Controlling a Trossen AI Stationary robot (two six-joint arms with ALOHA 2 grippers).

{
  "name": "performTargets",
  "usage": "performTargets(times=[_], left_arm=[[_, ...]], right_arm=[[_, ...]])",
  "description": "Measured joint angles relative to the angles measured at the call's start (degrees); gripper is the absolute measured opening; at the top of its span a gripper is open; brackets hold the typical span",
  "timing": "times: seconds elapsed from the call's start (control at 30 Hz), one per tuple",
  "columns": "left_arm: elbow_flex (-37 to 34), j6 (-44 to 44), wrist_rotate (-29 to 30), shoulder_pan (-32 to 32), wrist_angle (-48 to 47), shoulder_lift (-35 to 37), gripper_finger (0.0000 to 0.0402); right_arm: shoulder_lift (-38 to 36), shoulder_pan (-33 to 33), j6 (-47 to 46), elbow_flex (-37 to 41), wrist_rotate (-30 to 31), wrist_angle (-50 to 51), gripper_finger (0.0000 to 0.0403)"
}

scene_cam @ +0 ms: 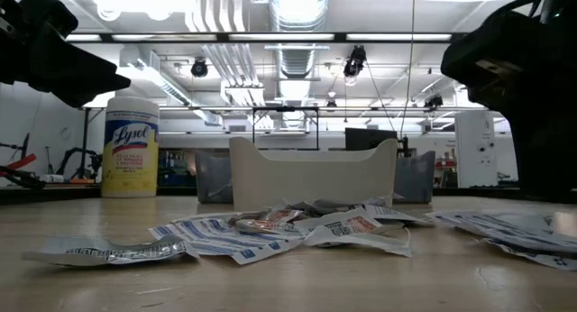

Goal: Pick & Place First Aid Supplies
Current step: Put the blue bandage into the right black bin

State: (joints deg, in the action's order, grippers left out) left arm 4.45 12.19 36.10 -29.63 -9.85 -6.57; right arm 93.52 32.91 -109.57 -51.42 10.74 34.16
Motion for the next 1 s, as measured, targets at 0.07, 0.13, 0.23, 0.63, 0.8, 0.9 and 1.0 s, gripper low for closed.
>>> performTargets(times=[0.07, 0.13, 0.23, 0.63, 0.8, 0.9, 1.0], left_arm=[[0.01, 0.00, 0.00, 0.00, -0.01, 0.00, 0.0177], [0.02, 0.00, 0.00, 0.00, 0.00, -0.01, 0.0177], [0.02, 0.00, 0.00, 0.00, 0.00, 0.00, 0.0177], [0.00, 0.00, 0.00, 0.00, 0.00, -0.02, 0.0177], [0.00, 0.00, 0.00, 0.00, 0.00, 0.00, 0.0177], [0.01, 0.00, 0.00, 0.00, 0.00, 0.00, 0.0177], [0.00, 0.00, 0.00, 0.00, 0.00, 0.00, 0.0177]], right_arm=[[-0.09, 0.00, -0.37, 0.01, -0.06, 0.00, 0.0077], [0.02, 0.00, -1.67, 0.19, -0.44, 0.03, 0.0078], [0.28, 0.02, -3.44, 0.70, -0.53, -0.30, 0.0082], [0.28, -0.17, -6.77, 2.21, -0.21, -4.73, 0.0135], [0.30, -0.70, -8.86, 2.60, 1.46, -6.17, 0.0150], [0.30, -1.39, -8.98, 2.65, 1.44, -6.64, 0.0154], [0.41, -2.47, -8.97, 2.80, 1.39, -6.67, 0.0155]])
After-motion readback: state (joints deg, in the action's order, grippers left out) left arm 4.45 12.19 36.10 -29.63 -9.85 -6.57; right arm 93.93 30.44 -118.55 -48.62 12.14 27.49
